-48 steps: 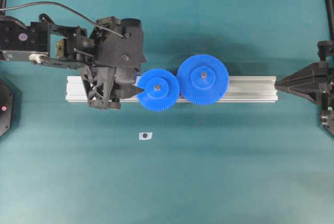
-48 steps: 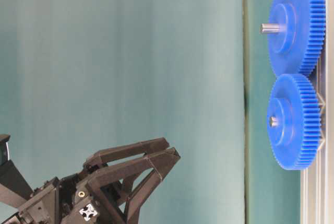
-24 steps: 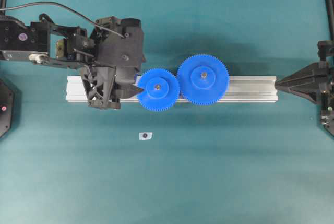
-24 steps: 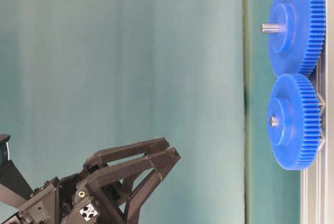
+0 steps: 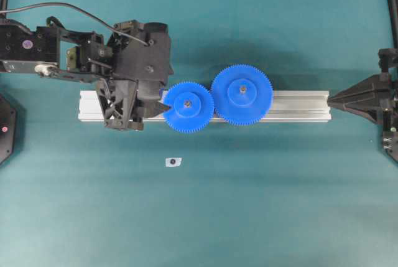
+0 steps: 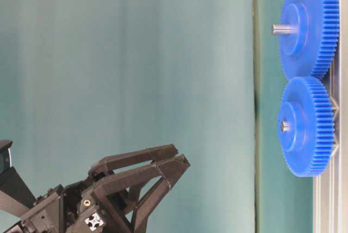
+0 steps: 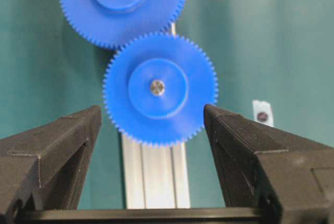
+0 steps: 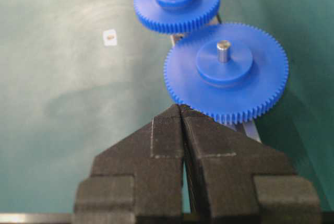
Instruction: Find the location of the shaft and insert the small gear.
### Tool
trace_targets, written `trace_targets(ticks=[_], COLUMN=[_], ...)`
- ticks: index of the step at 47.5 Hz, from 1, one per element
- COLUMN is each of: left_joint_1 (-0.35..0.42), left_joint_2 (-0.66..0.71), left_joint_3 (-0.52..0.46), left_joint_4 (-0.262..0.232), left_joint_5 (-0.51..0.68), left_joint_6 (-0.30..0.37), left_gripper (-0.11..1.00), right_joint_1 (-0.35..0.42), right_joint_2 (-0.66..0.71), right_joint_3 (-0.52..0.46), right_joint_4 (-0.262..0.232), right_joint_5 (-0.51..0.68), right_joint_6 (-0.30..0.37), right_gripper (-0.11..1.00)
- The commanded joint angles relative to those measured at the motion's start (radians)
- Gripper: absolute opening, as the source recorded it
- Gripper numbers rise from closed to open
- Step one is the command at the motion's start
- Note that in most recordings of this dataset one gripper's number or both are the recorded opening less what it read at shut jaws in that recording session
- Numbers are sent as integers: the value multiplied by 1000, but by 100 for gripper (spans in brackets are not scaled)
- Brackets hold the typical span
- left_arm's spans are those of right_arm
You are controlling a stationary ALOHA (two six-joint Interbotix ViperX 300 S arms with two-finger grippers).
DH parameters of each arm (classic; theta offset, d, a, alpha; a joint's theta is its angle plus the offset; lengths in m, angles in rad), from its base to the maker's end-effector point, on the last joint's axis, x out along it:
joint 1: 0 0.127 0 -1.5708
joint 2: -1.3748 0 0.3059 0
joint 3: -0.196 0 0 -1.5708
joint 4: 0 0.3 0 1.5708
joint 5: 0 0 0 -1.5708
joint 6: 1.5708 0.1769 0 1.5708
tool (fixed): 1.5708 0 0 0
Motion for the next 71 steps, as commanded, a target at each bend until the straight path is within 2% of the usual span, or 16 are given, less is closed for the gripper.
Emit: trace_targets(ticks=[1, 71], left_joint_1=[-3, -3], left_joint_2=[-15, 14], left_joint_3=[-9, -20], left_joint_4=[2, 2], left_joint_5=[-6, -6], left_joint_6=[0, 0], left_gripper=[77, 77], right_joint_1=[-3, -3], right_joint_2=[6, 2], right_joint_3=[-9, 3], right_joint_4=[-2, -2], right_joint_5=[-9, -8], right_joint_6=[9, 9], right_gripper=[2, 2])
